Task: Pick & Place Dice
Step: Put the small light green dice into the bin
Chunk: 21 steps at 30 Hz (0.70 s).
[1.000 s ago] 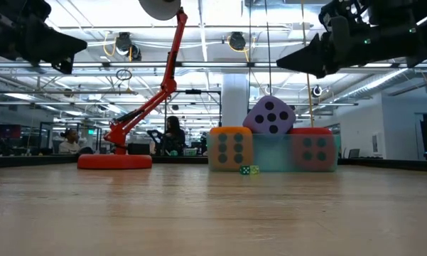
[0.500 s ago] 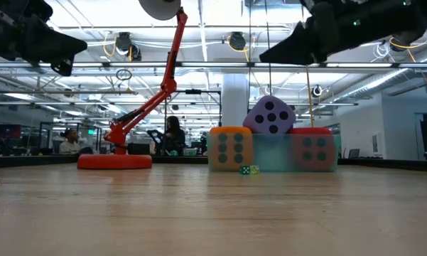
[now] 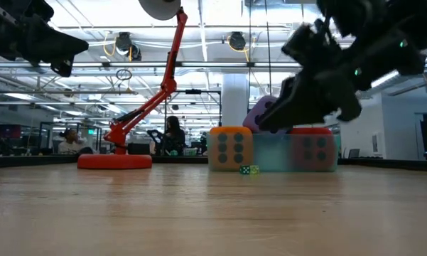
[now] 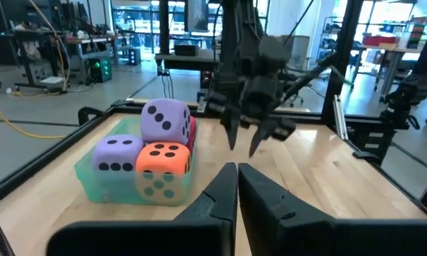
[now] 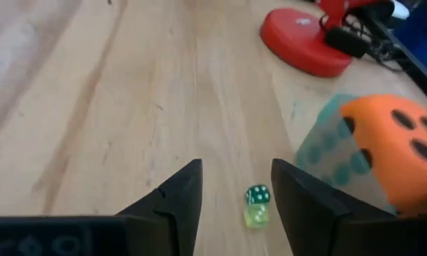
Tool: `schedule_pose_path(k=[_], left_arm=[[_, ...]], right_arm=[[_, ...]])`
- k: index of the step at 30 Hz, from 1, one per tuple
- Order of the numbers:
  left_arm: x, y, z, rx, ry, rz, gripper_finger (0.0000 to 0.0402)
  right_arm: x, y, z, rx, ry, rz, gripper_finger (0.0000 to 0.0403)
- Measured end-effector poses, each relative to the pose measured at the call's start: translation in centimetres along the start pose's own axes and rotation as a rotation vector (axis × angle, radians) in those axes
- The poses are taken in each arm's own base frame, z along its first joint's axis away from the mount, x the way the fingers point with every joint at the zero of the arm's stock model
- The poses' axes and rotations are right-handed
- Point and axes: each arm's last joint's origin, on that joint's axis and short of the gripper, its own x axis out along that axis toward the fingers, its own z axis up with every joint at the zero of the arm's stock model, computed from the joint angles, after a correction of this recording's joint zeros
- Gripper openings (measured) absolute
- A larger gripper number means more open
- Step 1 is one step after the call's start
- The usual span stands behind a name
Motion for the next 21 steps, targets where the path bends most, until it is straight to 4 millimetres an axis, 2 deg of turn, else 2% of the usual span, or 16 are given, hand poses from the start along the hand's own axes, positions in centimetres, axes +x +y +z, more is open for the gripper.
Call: schedule_pose_path(k=[6, 10, 21], left_arm=[[0.0, 0.0, 0.0, 0.001, 0.000, 0.000, 0.0012], [0.0, 0.0, 0.1, 0.020, -0.007, 0.000, 0.0003], [0.0, 0.0, 0.0, -0.020, 0.003, -0.001, 0.0027]], right_arm=[[2.1, -0.7, -1.6, 0.000, 0.035, -0.042, 0.0159], [2.7, -1.6, -2.1, 0.036, 0.058, -0.048, 0.0165], [2.8, -1.6, -2.3, 0.091, 0.074, 0.006, 0.0175]])
